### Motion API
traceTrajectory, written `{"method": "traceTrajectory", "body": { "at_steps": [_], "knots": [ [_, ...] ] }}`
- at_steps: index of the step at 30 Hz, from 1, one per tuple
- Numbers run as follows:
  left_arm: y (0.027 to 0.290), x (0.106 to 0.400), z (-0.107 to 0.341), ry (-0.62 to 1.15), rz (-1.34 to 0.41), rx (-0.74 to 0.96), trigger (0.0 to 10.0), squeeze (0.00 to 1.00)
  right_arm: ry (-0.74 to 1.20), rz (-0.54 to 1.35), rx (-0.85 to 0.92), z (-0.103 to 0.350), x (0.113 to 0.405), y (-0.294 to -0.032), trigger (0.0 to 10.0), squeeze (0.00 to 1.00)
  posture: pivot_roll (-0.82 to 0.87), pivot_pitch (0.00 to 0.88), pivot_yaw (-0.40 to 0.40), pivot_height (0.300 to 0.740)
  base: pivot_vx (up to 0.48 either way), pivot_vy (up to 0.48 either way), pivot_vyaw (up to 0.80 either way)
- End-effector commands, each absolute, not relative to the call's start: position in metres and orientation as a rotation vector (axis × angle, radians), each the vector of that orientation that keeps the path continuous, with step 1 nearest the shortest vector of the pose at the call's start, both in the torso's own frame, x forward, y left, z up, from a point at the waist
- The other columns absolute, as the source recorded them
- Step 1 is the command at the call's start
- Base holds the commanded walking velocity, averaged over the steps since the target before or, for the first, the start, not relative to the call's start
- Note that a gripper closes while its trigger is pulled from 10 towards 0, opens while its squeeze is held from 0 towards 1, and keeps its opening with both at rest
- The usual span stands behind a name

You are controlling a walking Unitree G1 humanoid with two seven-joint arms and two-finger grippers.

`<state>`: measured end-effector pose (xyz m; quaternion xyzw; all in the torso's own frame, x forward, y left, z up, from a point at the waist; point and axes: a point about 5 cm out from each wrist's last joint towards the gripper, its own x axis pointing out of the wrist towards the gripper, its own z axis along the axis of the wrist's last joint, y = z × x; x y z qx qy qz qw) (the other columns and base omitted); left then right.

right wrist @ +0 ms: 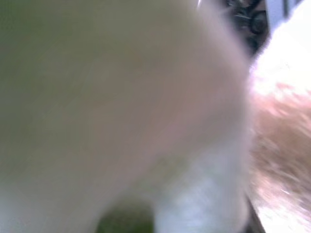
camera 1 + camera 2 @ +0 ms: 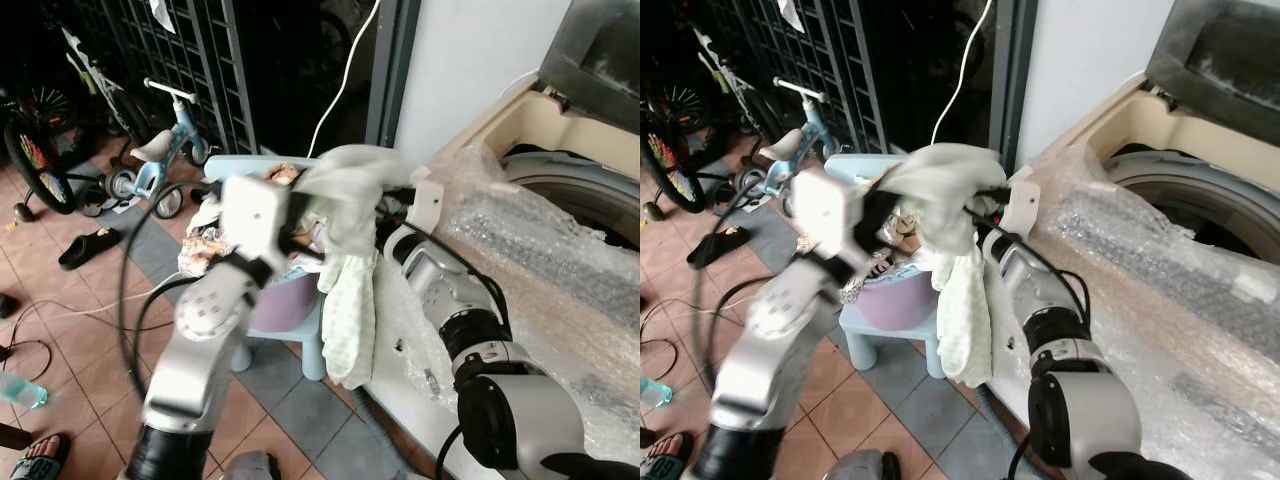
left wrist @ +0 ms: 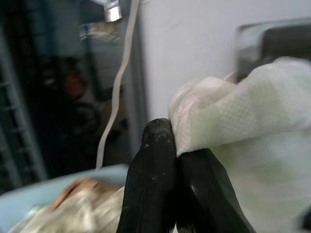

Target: Clothes washing

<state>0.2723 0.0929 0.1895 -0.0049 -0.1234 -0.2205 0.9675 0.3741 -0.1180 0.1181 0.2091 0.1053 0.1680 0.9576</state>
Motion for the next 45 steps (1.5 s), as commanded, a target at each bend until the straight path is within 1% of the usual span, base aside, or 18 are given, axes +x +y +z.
{"method": "traceTrajectory", "body": {
  "at_steps": [1, 3, 5, 10, 15, 18, 21, 22, 23, 25, 26, 27, 28, 29, 31, 35, 36, 45],
  "knots": [
    [0.105, 0.271, 0.19, -0.254, -0.379, -0.02, 0.0, 0.0, 0.033, 0.346, 0.411, 0.163, 0.386, -0.135, 0.0, 0.0, 0.01, 0.0, 0.03, 0.74, 0.0, 0.0, 0.0],
    [0.116, 0.265, 0.182, -0.232, -0.331, -0.048, 0.0, 0.0, -0.034, 0.311, 0.421, 0.183, 0.392, -0.151, 0.0, 0.0, 0.01, 0.0, 0.026, 0.74, 0.0, 0.0, 0.0],
    [0.115, 0.26, 0.177, -0.227, -0.341, -0.042, 0.0, 0.0, -0.077, 0.297, 0.428, 0.198, 0.396, -0.158, 0.0, 0.0, 0.01, 0.0, 0.021, 0.74, 0.0, 0.0, 0.0],
    [0.105, 0.259, 0.18, -0.254, -0.382, -0.034, 0.0, 0.0, -0.096, 0.327, 0.428, 0.205, 0.397, -0.156, 0.0, 0.0, 0.01, 0.0, 0.014, 0.74, 0.0, 0.0, 0.0],
    [0.098, 0.258, 0.172, -0.212, -0.435, -0.025, 0.0, 0.0, 0.015, 0.563, 0.462, 0.18, 0.38, -0.134, 0.0, 0.0, 0.0, 0.0, 0.017, 0.74, 0.0, 0.0, 0.0],
    [0.094, 0.256, 0.166, -0.168, -0.491, -0.025, 0.0, 0.0, 0.102, 0.853, 0.376, 0.158, 0.348, -0.11, 0.0, 0.0, 0.0, 0.0, 0.02, 0.74, 0.0, 0.0, 0.0],
    [0.093, 0.256, 0.164, -0.155, -0.512, -0.017, 0.0, 0.0, 0.146, 0.945, 0.366, 0.149, 0.332, -0.106, 0.0, 0.0, -0.01, 0.0, 0.024, 0.74, 0.0, 0.0, 0.0],
    [0.093, 0.257, 0.158, -0.128, -0.511, 0.0, 2.4, 0.0, 0.162, 0.952, 0.357, 0.147, 0.329, -0.107, 0.0, 0.0, -0.01, 0.0, 0.024, 0.74, 0.0, 0.0, 0.0],
    [0.095, 0.256, 0.153, -0.115, -0.509, 0.029, 3.8, 0.0, 0.171, 0.972, 0.365, 0.147, 0.324, -0.107, 0.0, 0.0, -0.01, 0.0, 0.024, 0.74, 0.0, 0.0, 0.0],
    [0.098, 0.255, 0.147, -0.099, -0.496, 0.052, 3.9, 0.0, 0.17, 0.977, 0.351, 0.147, 0.32, -0.109, 0.0, 0.0, -0.01, 0.0, 0.024, 0.74, 0.0, 0.0, 0.0],
    [0.101, 0.255, 0.142, -0.079, -0.47, 0.065, 5.3, 0.0, 0.163, 0.97, 0.334, 0.148, 0.316, -0.11, 0.0, 0.0, -0.01, 0.0, 0.023, 0.74, 0.0, 0.0, 0.0],
    [0.103, 0.255, 0.14, -0.069, -0.455, 0.07, 8.6, 0.0, 0.148, 0.96, 0.329, 0.151, 0.316, -0.11, 0.0, 0.0, -0.01, 0.0, 0.023, 0.74, 0.0, 0.0, 0.0],
    [0.105, 0.255, 0.137, -0.057, -0.436, 0.076, 10.0, 0.0, 0.133, 0.947, 0.325, 0.154, 0.316, -0.11, 0.0, 0.0, -0.01, 0.0, 0.023, 0.74, 0.0, 0.0, 0.0],
    [0.11, 0.257, 0.133, -0.034, -0.374, 0.082, 10.0, 0.0, 0.057, 0.873, 0.302, 0.165, 0.322, -0.112, 0.0, 0.0, -0.01, 0.0, 0.023, 0.74, 0.0, 0.0, 0.0],
    [0.116, 0.259, 0.128, -0.015, -0.318, 0.094, 10.0, 0.0, -0.036, 0.71, 0.348, 0.185, 0.338, -0.12, 0.0, 0.0, -0.01, 0.0, 0.024, 0.74, 0.0, 0.0, 0.0],
    [0.118, 0.261, 0.13, -0.028, -0.304, 0.08, 10.0, 0.0, -0.122, 0.578, 0.42, 0.21, 0.353, -0.132, 0.0, 0.0, -0.01, 0.0, 0.025, 0.74, 0.0, 0.0, 0.0],
    [0.118, 0.261, 0.13, -0.034, -0.296, 0.069, 10.0, 1.0, -0.141, 0.553, 0.435, 0.216, 0.357, -0.136, 0.0, 0.0, -0.01, 0.0, 0.025, 0.74, 0.0, 0.0, 0.0],
    [0.113, 0.256, 0.117, 0.042, -0.367, 0.075, 10.0, 1.0, -0.185, 0.328, 0.389, 0.234, 0.378, -0.161, 0.0, 0.0, -0.01, 0.0, 0.029, 0.74, 0.0, 0.0, 0.0]
  ]
}}
